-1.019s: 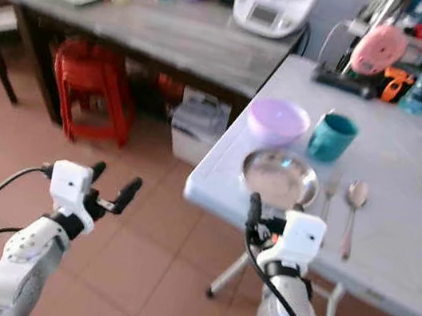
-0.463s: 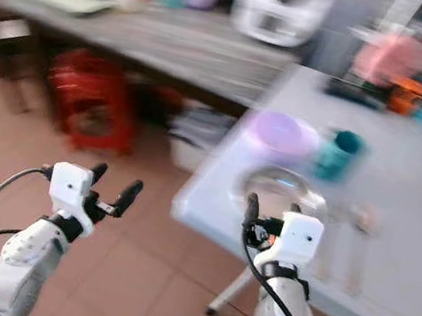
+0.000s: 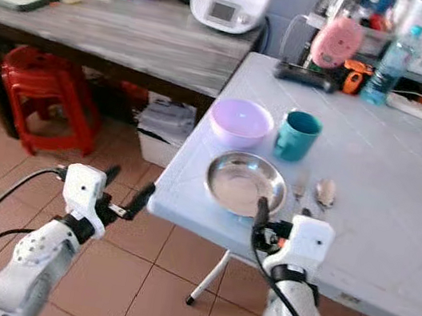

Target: Setting the table

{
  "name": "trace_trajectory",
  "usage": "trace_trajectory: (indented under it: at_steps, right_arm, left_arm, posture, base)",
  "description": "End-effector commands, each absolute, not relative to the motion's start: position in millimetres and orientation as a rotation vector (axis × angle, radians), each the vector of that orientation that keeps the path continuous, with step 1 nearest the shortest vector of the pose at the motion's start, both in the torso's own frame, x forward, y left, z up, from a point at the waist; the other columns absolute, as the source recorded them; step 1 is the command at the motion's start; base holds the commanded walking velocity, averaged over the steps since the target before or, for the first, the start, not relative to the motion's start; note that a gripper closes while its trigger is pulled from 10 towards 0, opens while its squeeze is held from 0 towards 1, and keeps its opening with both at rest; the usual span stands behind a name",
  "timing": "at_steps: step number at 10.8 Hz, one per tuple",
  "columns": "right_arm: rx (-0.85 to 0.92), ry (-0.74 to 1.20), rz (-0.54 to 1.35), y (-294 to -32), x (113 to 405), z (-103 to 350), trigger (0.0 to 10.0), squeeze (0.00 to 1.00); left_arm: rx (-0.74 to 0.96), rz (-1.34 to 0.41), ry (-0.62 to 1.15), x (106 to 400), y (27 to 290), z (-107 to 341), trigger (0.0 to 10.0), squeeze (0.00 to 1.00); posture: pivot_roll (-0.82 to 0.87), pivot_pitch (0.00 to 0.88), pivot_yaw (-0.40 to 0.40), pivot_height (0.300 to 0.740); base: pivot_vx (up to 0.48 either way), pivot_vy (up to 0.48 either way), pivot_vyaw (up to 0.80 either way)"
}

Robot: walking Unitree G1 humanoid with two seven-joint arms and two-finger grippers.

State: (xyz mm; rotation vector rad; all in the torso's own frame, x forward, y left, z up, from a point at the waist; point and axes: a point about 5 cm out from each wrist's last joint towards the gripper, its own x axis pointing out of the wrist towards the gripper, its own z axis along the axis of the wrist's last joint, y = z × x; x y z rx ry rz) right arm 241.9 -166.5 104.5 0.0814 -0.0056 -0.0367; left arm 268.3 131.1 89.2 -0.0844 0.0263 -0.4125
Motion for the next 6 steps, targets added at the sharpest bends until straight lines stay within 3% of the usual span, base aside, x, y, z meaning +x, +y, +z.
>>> trace_trajectory:
  at_steps: [1, 6]
  right_arm:
    - [0.080, -0.012, -0.032, -166.6, 242.9, 107.1, 10.0, 0.00]
    - [0.080, -0.005, -0.034, -166.1, 243.0, 105.2, 10.0, 0.00]
  left_arm:
    - [-0.080, -0.413, 0.031, 268.0, 131.0, 89.3, 10.0, 0.00]
    - [-0.082, -0.415, 0.032, 269.3, 130.4, 89.7, 10.0, 0.00]
  posture:
    - [-0.03, 0.041, -0.023, 0.740]
    - [-0.03, 0.042, -0.020, 0.740]
  base:
    - [0.000, -0.349, 0.00]
    - [0.000, -0.341, 0.00]
